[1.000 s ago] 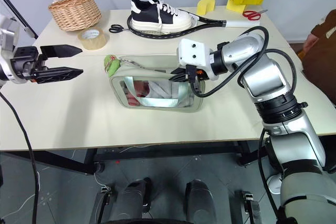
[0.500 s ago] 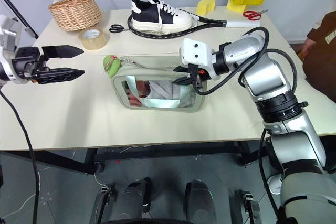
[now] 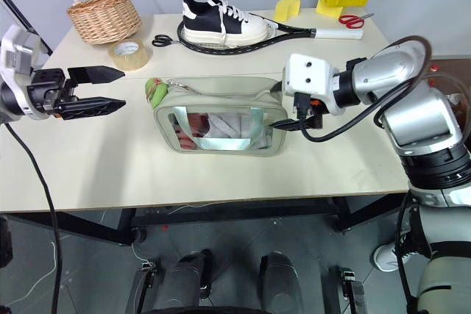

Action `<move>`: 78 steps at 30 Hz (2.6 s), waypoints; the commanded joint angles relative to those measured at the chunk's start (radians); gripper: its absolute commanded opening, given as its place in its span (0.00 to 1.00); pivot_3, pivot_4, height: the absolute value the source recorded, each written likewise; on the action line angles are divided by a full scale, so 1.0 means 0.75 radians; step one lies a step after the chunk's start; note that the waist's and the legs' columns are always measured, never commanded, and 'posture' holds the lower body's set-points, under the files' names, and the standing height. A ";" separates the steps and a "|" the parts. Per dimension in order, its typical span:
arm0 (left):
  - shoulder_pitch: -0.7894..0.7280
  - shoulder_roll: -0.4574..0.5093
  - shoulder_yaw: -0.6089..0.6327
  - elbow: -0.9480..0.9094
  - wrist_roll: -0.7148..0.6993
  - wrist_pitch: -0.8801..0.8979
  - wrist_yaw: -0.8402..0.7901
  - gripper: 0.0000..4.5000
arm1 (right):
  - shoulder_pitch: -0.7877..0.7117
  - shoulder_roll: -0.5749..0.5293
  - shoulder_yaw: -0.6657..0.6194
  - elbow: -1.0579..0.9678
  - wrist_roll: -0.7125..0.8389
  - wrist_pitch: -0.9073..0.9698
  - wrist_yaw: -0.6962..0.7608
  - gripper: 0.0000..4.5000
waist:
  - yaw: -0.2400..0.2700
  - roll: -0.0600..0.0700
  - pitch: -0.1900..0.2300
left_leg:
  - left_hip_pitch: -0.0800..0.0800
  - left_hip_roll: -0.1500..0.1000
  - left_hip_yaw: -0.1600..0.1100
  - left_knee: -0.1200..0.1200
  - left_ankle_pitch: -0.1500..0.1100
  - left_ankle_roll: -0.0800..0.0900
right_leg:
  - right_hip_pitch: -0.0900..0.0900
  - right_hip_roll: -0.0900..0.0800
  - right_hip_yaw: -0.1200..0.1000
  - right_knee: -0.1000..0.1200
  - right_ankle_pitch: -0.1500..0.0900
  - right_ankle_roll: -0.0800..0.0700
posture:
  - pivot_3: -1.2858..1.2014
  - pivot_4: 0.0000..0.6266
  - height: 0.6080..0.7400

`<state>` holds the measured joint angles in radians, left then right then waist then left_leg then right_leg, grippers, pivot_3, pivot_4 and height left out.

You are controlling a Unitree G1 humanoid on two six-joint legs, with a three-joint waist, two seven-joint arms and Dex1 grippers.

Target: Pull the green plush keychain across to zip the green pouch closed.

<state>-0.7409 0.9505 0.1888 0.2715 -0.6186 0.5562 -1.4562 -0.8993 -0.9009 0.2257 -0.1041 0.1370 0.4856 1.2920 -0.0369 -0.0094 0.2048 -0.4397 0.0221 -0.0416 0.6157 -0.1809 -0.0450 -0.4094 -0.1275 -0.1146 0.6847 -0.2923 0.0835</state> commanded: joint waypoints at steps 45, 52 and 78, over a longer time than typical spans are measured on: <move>-0.489 -0.278 -0.048 0.579 0.263 -0.151 -0.002 0.01 | -0.034 0.049 -0.038 0.024 -0.013 -0.024 -0.095 0.00 | 0.028 -0.001 0.000 | 0.001 0.004 0.007 0.003 0.000 0.000 | 0.000 0.003 0.004 -0.001 0.003 0.001 | 0.52 0.24 1.00; -0.490 -0.451 -0.126 0.319 0.228 -0.045 0.080 0.01 | -0.040 0.063 -0.034 0.030 -0.018 -0.021 -0.108 0.00 | 0.030 -0.001 0.000 | 0.001 0.004 0.007 0.005 0.000 0.000 | 0.001 0.003 0.004 -0.001 0.004 0.001 | 0.52 0.24 1.00; -0.142 -0.136 -0.132 0.044 0.192 -0.031 -0.087 0.98 | -0.027 0.074 -0.033 0.020 -0.019 -0.009 -0.130 0.00 | 0.037 -0.001 0.000 | 0.001 0.009 0.009 0.008 0.000 0.000 | 0.000 0.008 0.007 -0.003 0.006 -0.001 | 0.52 0.24 1.00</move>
<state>-0.8471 0.8346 0.0665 0.3622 -0.4508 0.5328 -1.5258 -0.9009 -0.8436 0.2258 -0.0739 0.1217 0.4938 1.1983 -0.0088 -0.0102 0.2050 -0.4394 0.0290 -0.0350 0.6221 -0.1810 -0.0452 -0.4090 -0.1216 -0.1095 0.6826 -0.2878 0.0829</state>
